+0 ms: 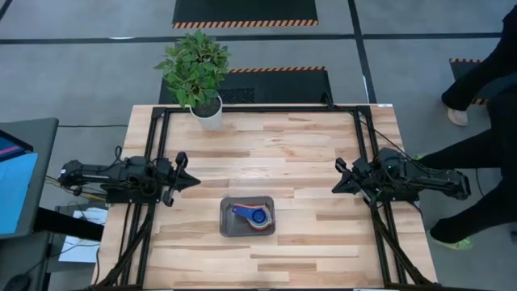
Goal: Nest measuring cups in basket
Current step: Return to Home Position
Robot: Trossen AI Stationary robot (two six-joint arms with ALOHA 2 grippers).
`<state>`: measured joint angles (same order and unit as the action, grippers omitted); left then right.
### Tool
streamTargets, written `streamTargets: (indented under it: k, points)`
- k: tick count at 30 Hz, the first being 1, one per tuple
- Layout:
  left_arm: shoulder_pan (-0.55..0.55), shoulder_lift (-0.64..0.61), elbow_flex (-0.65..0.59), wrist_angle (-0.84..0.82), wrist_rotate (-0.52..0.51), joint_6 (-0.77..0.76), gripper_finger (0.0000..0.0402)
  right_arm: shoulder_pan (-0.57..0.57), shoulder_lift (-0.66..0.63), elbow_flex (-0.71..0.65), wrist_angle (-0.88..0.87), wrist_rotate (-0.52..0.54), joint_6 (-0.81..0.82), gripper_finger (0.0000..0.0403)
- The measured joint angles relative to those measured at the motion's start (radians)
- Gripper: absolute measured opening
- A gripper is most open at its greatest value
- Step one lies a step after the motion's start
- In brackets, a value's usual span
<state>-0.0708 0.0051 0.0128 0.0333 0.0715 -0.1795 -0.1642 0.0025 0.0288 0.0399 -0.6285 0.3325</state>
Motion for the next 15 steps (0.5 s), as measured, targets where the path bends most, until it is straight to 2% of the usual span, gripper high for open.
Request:
streamTargets:
  k: [15]
  points:
    - [0.000, 0.000, 0.000, -0.002, -0.007, 0.000, 0.0000, 0.000, 0.000, 0.000, -0.002, 0.000, 0.000, 0.0037]
